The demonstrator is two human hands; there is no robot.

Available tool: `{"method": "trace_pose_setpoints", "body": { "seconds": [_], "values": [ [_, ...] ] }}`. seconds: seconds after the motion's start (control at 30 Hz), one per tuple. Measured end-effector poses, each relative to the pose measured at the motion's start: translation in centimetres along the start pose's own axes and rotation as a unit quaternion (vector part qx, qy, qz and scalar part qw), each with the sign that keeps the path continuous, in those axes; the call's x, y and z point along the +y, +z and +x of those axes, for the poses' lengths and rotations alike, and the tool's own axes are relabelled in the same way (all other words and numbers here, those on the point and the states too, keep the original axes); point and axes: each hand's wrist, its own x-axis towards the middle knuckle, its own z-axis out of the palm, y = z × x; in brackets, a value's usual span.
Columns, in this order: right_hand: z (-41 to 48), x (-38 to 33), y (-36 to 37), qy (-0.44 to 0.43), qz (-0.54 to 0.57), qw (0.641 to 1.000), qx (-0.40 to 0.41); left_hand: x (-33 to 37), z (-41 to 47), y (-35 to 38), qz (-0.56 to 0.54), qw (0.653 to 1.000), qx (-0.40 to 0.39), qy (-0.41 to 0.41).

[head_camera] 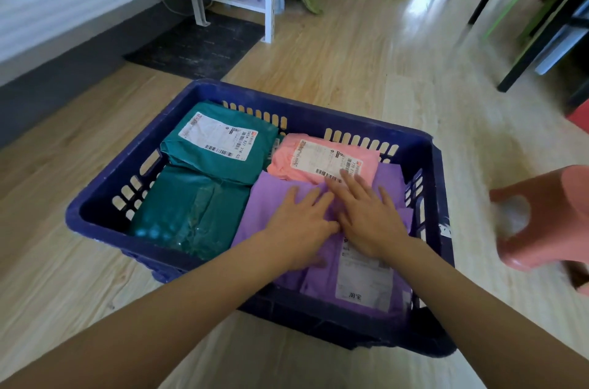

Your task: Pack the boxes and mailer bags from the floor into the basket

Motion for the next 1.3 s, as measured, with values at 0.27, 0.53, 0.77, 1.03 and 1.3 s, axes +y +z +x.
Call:
{"method": "trace_pose_setpoints", "body": {
  "seconds": [0.27,0.53,0.77,1.03,1.3],
  "values": [
    [0.3,2.1,2.4,-0.016,-0.047,0.990,-0.133,-0.2,1.2,3.2,-0.004,0.986,-0.167,-0.018],
    [-0.1,1.9,0.1,-0.069,-0.038,0.996,-0.034,-4.4,-1.9,1.7,-0.069,0.990,-0.077,-0.093],
    [1.4,0.9,2.5,-0.131,-0.073,0.986,-0.079,-4.9,-0.5,4.2,-0.117,0.975,-0.144,-0.120],
    [1.8,0.9,2.4,-0.134,-0.084,0.982,-0.104,-4.9,-0.3,3.4,-0.139,0.968,-0.172,-0.121],
    [-0.6,0.2,-6.3,-0.115,-0.018,0.983,-0.142,-4.7,-4.9,-4.3,-0.197,0.958,-0.145,-0.147]
  ]
}}
